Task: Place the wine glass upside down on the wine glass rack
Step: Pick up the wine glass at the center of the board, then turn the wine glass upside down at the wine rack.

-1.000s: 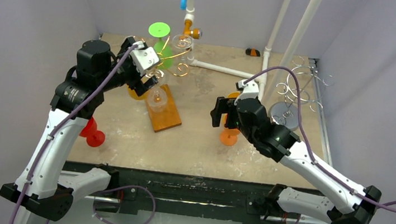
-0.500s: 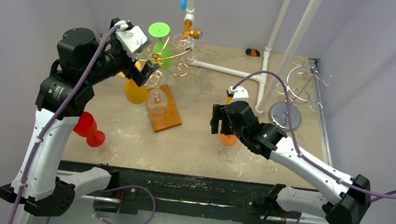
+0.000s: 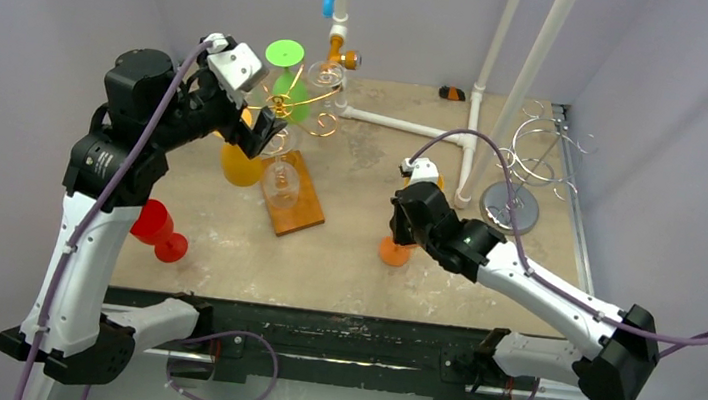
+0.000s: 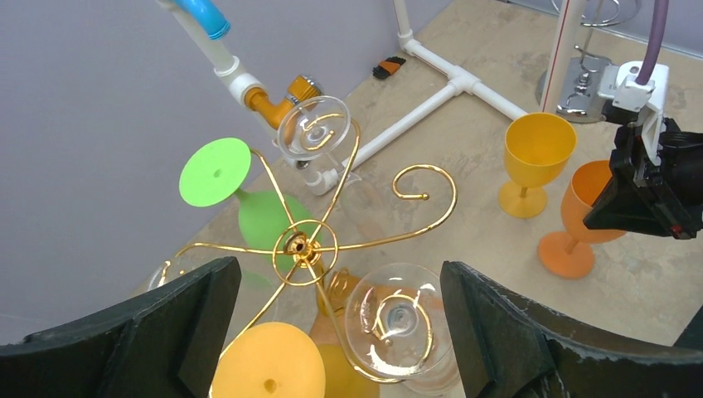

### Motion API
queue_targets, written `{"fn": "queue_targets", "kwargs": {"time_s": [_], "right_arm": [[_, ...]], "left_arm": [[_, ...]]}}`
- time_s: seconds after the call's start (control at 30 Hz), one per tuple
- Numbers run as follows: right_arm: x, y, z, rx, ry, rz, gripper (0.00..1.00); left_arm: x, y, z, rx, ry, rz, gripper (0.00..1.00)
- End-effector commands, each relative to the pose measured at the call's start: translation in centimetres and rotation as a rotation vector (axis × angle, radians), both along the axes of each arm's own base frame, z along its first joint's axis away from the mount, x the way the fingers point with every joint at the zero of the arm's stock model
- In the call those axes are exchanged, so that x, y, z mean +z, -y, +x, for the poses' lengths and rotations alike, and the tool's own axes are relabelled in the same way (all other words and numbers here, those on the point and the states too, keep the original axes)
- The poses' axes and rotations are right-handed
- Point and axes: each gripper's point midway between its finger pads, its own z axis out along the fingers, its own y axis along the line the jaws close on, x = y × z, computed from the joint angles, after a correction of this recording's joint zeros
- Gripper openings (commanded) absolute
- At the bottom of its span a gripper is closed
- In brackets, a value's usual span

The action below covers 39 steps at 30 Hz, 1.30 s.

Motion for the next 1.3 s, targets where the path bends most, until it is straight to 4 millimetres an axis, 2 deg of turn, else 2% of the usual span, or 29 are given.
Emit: {"fn": "queue_targets", "kwargs": {"time_s": [0.0,0.17,0.27,0.3,0.43,0.53,0.57,0.63,0.8,1.07,1.2,1.27], "right_arm": [[6.9,-2.1,-0.9,0.11,0.07,0.183,0.03],[15.9,-3.4,-2.4,0.244,0.202,0.351,0.0],[21.1,-2.9,-2.6,0.264,0.286,0.381,0.0],[23.7,-2.6,-2.7,0.27,0.329,0.409,0.0],[31.5,-1.7,-3.7,0.301,0.491,0.516,0.0],[36.3,-1.4,-4.2,0.32,0.614,0.607,0.0],[37.4,-1.4,-4.3,0.325,0.642,0.631,0.0],[38.7,-2.0,-4.0,0.338,0.68,0.655,0.0],[40.5,-3.5,-3.8,0.379,0.726,0.719,0.0],[40.9,-4.4,-3.8,0.398,0.742,0.788,0.0],[40.8,-5.0,-4.3,0.432,0.738,0.819,0.0],[40.6,-5.2,-4.6,0.449,0.731,0.837,0.0]], "left_arm": [[0.9,0.7,-0.9,-0.025,-0.036,-0.064,1.0],[1.0,1.9,-1.9,-0.102,-0.053,-0.096,1.0],[0.6,2.6,-2.5,-0.148,-0.079,-0.109,1.0],[0.4,2.8,-2.6,-0.162,-0.092,-0.112,1.0],[-0.8,3.8,-2.9,-0.211,-0.164,-0.129,1.0],[-1.0,4.6,-3.0,-0.244,-0.206,-0.16,1.0],[-1.0,4.8,-2.8,-0.251,-0.219,-0.176,1.0],[-0.7,5.5,-2.6,-0.271,-0.237,-0.209,1.0],[-0.2,6.5,-1.8,-0.298,-0.262,-0.266,1.0],[0.5,7.4,-1.7,-0.332,-0.273,-0.33,0.99],[0.8,7.8,-2.0,-0.365,-0.275,-0.345,0.91],[0.6,7.9,-1.8,-0.366,-0.285,-0.344,0.8]]}}
